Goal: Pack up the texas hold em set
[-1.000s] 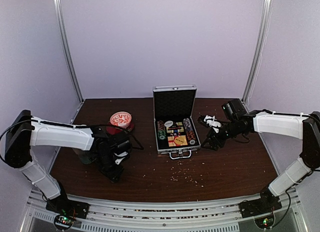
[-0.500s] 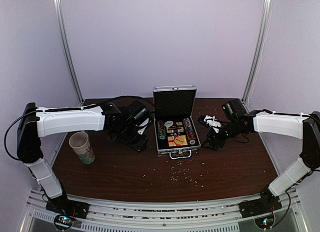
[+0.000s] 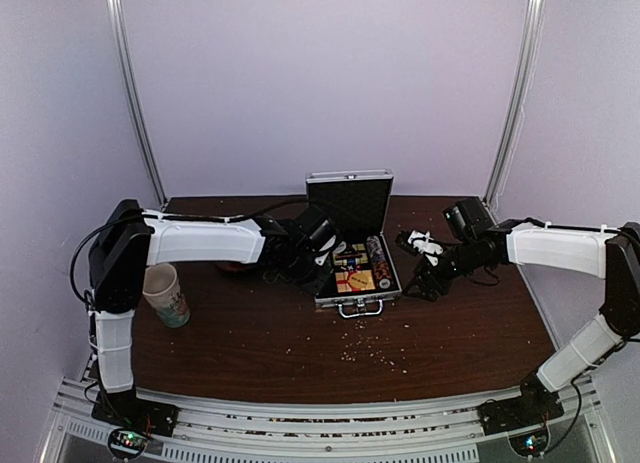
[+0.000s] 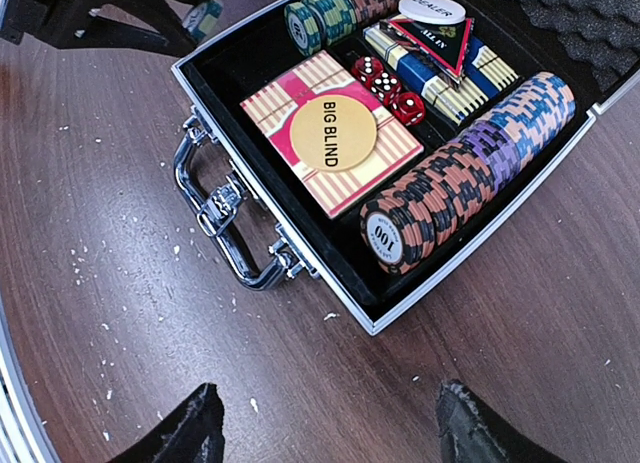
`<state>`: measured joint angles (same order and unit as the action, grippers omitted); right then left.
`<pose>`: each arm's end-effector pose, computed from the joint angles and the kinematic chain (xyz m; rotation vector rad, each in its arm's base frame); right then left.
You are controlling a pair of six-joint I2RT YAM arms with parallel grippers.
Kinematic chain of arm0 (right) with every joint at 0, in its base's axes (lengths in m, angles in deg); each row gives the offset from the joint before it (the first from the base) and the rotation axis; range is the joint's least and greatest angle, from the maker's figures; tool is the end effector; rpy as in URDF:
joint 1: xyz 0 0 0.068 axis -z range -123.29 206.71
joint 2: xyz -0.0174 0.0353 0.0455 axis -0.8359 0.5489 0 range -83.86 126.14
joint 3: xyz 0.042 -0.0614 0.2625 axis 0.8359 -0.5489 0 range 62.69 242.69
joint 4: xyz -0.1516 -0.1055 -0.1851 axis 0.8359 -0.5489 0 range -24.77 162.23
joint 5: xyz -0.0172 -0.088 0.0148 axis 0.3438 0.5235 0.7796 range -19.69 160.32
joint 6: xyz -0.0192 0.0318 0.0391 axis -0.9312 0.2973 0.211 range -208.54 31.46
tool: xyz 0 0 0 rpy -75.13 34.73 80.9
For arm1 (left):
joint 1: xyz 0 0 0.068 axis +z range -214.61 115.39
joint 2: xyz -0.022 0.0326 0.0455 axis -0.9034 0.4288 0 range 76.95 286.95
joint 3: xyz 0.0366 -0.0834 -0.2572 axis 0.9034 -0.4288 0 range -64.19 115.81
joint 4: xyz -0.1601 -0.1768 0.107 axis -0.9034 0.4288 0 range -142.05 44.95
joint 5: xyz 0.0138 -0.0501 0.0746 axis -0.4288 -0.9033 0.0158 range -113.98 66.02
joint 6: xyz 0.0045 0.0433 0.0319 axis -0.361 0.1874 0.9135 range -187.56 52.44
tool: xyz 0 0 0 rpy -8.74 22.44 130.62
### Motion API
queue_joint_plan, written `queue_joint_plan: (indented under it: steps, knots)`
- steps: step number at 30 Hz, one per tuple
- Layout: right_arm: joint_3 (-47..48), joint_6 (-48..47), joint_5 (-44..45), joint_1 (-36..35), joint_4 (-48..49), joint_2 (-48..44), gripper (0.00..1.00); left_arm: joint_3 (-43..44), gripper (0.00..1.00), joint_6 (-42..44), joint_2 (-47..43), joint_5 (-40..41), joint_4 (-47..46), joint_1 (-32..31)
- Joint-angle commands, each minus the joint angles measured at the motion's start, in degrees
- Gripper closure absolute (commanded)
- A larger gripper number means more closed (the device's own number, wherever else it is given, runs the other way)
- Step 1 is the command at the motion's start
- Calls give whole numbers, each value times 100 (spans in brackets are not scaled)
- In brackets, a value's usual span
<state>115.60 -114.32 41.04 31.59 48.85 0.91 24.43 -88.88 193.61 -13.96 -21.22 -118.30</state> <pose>0.2601 0.1412 0.2117 -1.2401 2.1374 0.6389 0.2650 -0.3504 0.1939 0.6624 2.5098 -0.2597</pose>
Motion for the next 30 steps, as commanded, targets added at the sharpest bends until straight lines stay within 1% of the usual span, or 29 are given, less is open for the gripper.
queue_joint_plan:
  steps: [1,18,30]
  knots:
    - [106,-117,102,25,-60,-68,26,322,69,166,185,189,-544,-19]
    - [137,-164,115,25,-140,65,26,565,69,337,753,665,-855,-19]
    - [157,-198,116,25,-189,149,26,603,68,392,901,847,-1006,-23]
